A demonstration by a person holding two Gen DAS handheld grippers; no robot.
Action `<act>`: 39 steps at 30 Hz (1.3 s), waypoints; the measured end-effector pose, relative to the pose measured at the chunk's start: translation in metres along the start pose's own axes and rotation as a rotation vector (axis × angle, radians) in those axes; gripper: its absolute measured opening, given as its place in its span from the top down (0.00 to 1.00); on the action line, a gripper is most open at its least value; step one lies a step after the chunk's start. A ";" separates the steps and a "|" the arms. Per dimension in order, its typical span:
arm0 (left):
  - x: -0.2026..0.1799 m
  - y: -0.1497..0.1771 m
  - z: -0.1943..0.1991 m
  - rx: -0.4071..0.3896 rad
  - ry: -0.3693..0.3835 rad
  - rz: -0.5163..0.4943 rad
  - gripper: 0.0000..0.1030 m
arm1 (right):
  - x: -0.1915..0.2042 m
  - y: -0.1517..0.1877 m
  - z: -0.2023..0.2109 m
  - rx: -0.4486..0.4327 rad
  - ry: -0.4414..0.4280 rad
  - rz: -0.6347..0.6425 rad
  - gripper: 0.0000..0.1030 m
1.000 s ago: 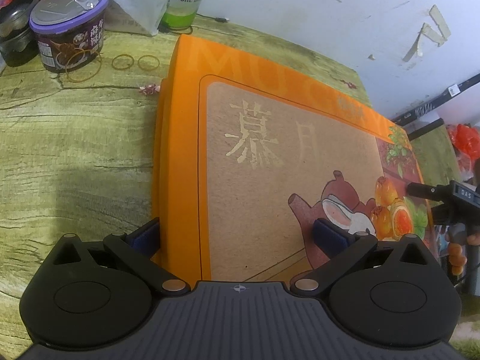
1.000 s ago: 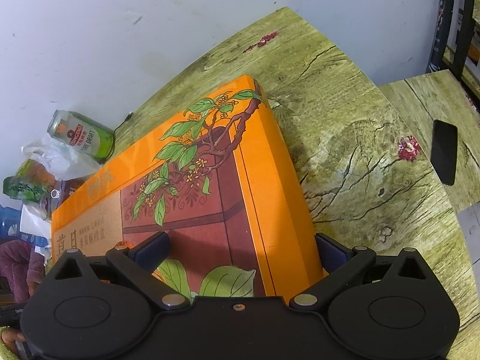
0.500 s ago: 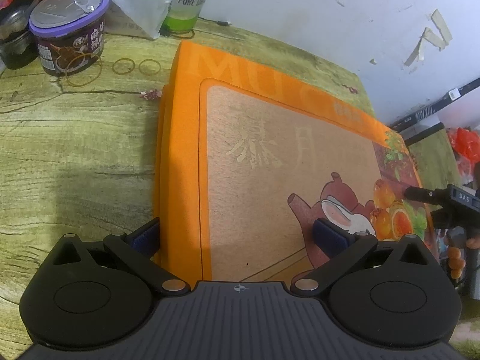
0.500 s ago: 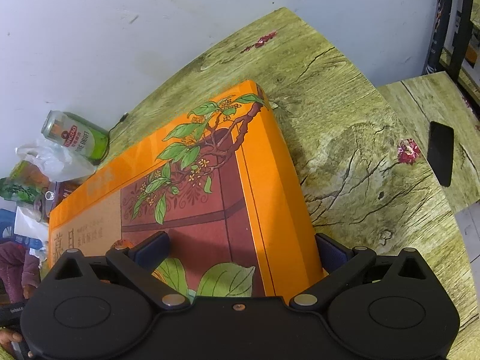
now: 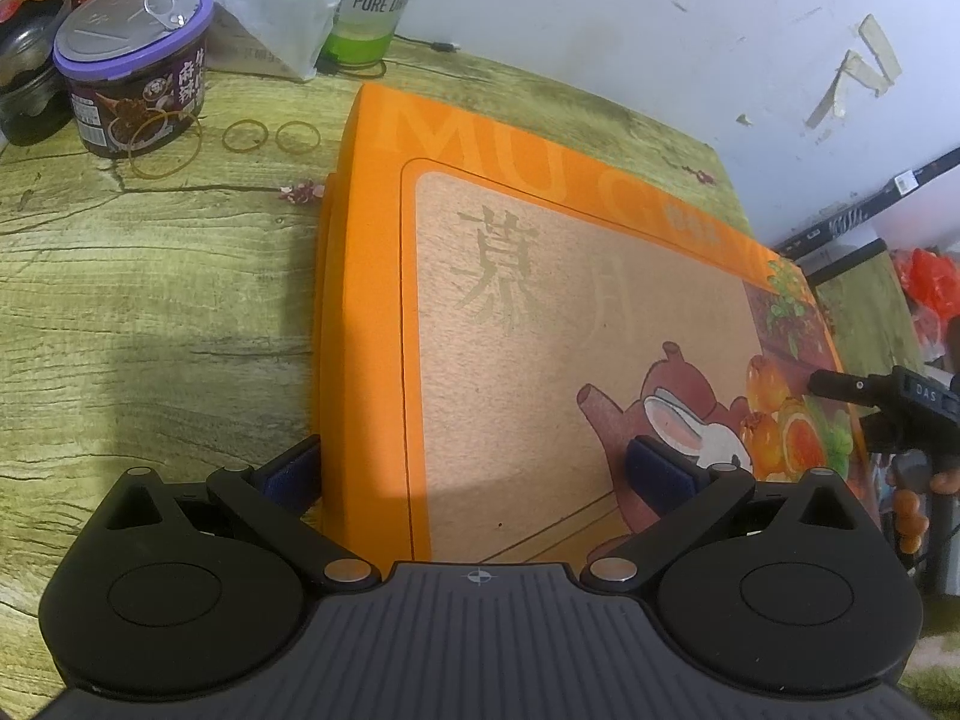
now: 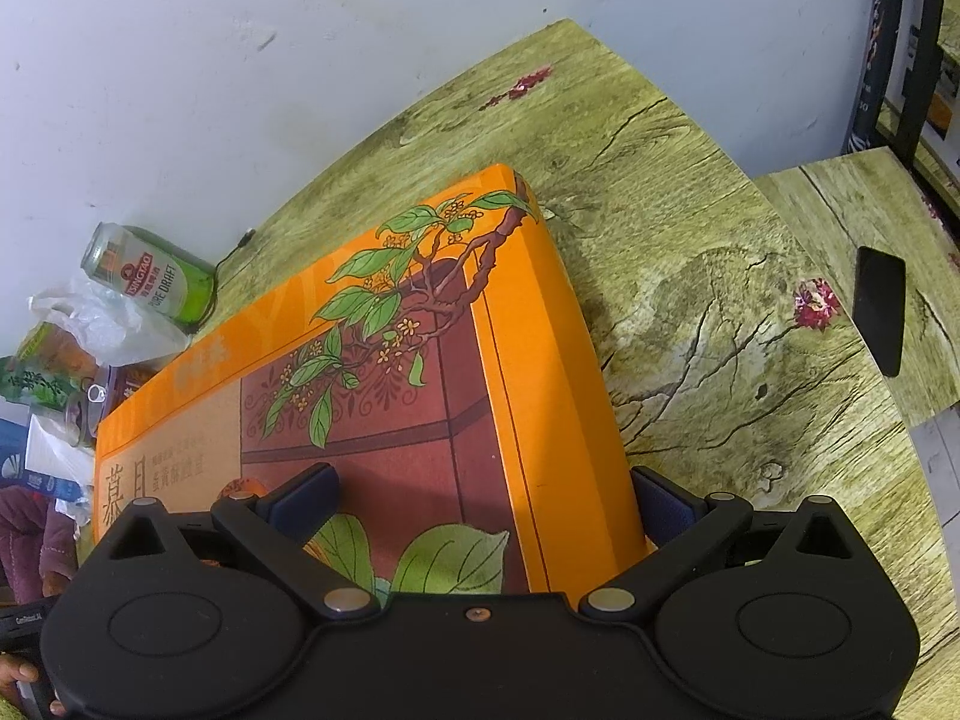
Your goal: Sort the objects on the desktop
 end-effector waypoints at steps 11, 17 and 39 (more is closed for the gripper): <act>0.000 0.010 -0.006 0.032 -0.082 -0.093 0.00 | 0.001 0.000 -0.004 0.007 0.015 0.018 0.01; -0.002 0.017 -0.011 0.039 -0.117 -0.142 0.00 | 0.000 0.000 -0.005 0.008 0.013 0.012 0.01; -0.002 0.023 0.012 0.016 -0.183 -0.042 0.00 | -0.034 -0.006 0.015 -0.077 -0.119 -0.165 0.02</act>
Point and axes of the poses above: each gripper's, at about its wrist camera, not at the fingertips, and z roughly against the way its jaws point, x to its left, y to its underside, the point moved 6 cm from there along -z, roughly the way its jaws point, and after that the axes turned 1 degree about -z, right-handed, at the moved point
